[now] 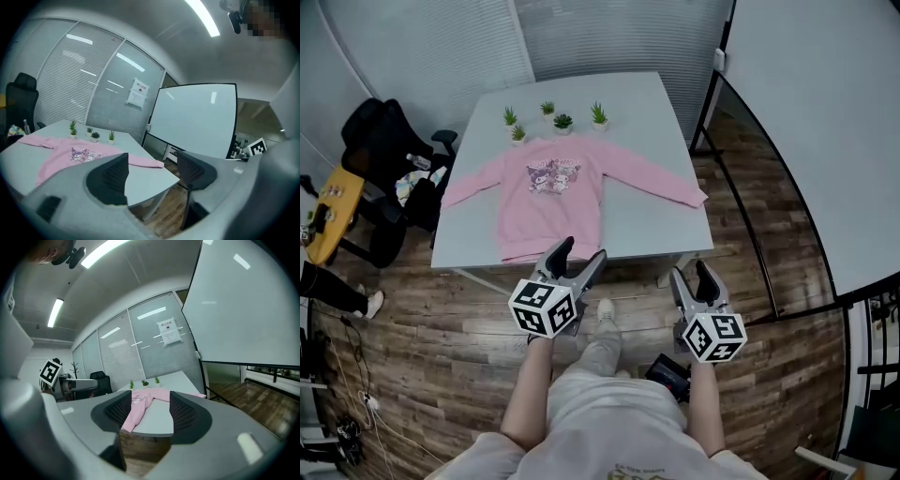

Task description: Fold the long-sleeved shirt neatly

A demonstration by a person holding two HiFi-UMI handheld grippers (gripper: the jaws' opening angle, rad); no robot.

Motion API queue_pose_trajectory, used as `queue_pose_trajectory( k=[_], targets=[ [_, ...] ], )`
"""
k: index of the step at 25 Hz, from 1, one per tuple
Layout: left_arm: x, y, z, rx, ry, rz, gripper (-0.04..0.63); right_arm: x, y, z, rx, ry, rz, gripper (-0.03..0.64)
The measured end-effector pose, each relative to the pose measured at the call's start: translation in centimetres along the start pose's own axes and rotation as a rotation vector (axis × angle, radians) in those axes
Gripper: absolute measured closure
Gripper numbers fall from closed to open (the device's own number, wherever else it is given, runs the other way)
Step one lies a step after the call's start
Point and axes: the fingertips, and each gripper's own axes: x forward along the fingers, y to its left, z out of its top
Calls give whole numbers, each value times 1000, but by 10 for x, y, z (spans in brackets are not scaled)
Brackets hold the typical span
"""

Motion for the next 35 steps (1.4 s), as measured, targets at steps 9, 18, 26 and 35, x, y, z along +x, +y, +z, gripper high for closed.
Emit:
queue_pose_trajectory(
  k=[9, 18, 26, 35],
  targets=[
    [133, 90, 7, 30, 135, 24, 277, 125, -68, -2, 42, 91, -90, 381],
    [246, 152, -5, 3, 283, -12, 255, 207, -130, 2, 48, 162, -211, 385],
    [288, 154, -18, -8, 344, -107, 264, 228, -156, -1, 54, 187, -284, 383],
    [302, 140, -30, -12, 384, -165, 264, 214, -175, -17, 71, 232, -347, 383]
  ],
)
